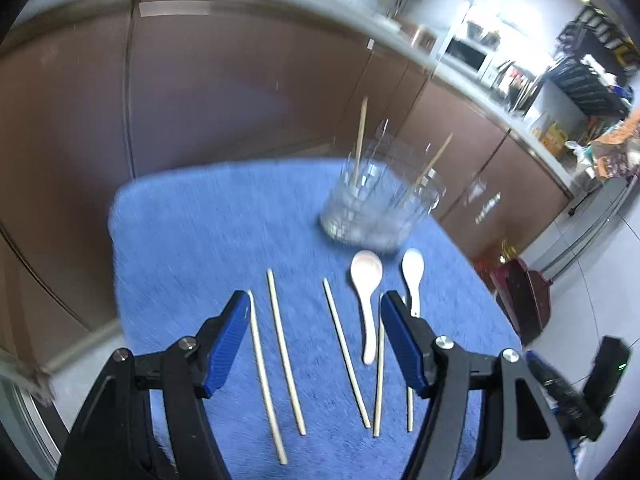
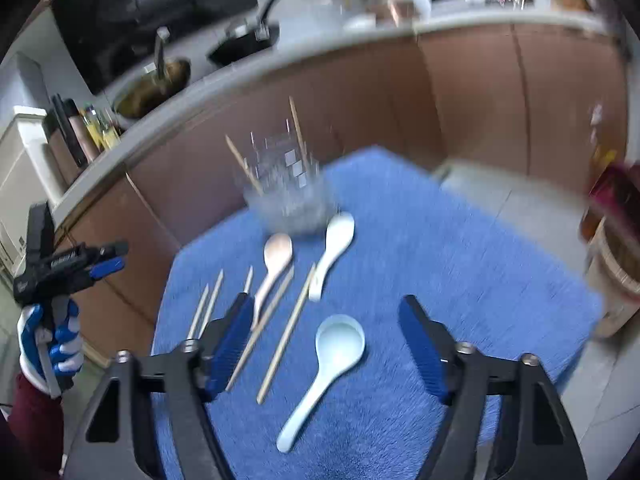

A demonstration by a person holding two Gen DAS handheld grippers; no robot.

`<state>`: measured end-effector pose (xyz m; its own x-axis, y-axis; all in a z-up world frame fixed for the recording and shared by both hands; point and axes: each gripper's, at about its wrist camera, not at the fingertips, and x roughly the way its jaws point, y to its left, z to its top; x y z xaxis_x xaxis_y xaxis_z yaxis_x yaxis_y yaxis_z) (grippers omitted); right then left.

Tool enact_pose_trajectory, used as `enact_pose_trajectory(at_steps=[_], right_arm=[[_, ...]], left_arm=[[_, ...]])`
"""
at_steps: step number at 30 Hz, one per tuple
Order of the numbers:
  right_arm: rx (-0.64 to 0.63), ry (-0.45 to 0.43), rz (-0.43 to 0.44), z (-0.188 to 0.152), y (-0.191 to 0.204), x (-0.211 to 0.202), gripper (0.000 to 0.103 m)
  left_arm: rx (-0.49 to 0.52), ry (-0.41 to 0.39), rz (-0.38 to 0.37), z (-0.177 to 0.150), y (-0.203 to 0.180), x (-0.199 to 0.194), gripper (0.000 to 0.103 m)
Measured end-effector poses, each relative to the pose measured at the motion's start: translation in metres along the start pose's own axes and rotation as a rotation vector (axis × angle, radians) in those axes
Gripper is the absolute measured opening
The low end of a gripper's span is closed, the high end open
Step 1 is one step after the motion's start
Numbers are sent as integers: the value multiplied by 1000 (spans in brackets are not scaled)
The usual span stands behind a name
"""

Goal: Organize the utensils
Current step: 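Grasp the pale blue spoon with the right tool while the left tool grasps a chopstick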

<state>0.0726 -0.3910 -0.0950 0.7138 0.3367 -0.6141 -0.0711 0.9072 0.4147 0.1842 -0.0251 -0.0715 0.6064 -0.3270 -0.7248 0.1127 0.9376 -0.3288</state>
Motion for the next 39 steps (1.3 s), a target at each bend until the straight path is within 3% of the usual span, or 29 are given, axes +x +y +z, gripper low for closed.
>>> enact_pose_trajectory(at_steps=[6,12,28,39], right_arm=[[41,157,47,-14,-30,54,51],[19,237,92,-20,-41,79,46],[-38,321,160,-9,-39,112,31],[-93,356,171,-11,-39,120,14]], left_arm=[[-66,151,33,5,18,63,61],[-128,264,62,10,35,118,39],[-105,382,174,16,34,173,15],[-75,388,215,22,28,187,7]])
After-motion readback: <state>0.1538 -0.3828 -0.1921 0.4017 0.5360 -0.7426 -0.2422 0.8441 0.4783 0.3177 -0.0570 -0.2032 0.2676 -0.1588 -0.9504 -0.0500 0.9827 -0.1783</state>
